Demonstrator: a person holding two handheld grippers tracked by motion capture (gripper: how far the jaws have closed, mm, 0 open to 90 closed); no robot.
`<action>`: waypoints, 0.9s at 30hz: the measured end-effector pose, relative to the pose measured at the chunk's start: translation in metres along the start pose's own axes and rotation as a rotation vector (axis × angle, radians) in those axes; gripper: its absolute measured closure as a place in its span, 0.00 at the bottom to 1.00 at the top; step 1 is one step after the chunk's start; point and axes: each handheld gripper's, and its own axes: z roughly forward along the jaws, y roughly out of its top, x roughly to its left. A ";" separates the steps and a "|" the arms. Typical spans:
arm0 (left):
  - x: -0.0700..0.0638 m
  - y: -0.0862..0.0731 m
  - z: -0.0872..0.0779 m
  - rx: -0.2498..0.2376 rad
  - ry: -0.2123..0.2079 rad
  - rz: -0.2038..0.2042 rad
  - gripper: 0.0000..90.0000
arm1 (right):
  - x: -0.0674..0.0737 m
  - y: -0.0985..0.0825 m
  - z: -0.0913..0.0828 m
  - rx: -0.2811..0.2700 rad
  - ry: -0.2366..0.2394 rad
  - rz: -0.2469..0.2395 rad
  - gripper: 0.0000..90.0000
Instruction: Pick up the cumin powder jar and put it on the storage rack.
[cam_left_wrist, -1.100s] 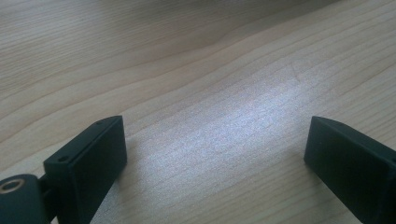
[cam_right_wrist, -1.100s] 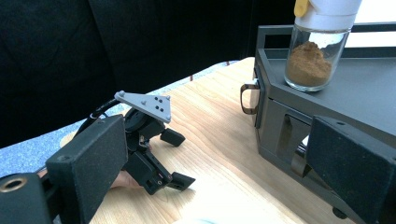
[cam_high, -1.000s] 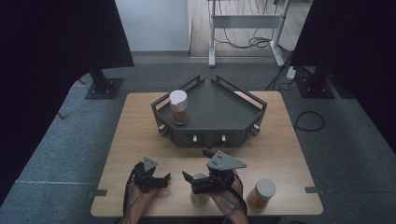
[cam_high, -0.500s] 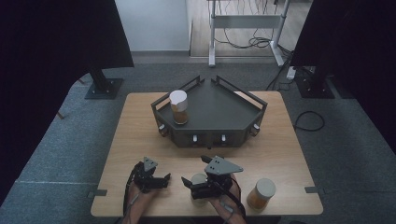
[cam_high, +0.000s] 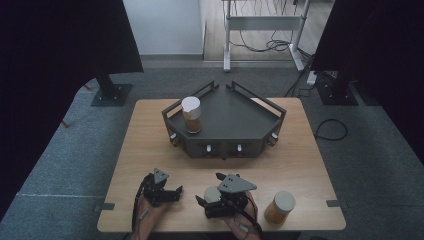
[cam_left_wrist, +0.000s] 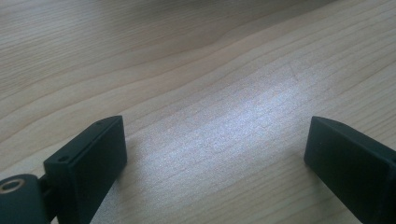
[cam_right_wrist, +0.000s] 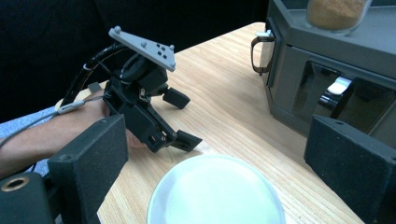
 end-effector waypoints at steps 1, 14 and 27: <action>0.000 0.000 0.000 0.000 0.000 0.000 0.06 | 0.000 -0.001 0.000 0.001 0.001 -0.001 0.07; 0.000 0.000 0.000 0.000 0.000 0.000 0.06 | 0.002 -0.010 0.002 0.022 -0.008 0.005 0.07; 0.000 0.000 0.000 0.000 0.000 0.000 0.06 | 0.002 -0.019 0.002 0.044 -0.006 0.002 0.10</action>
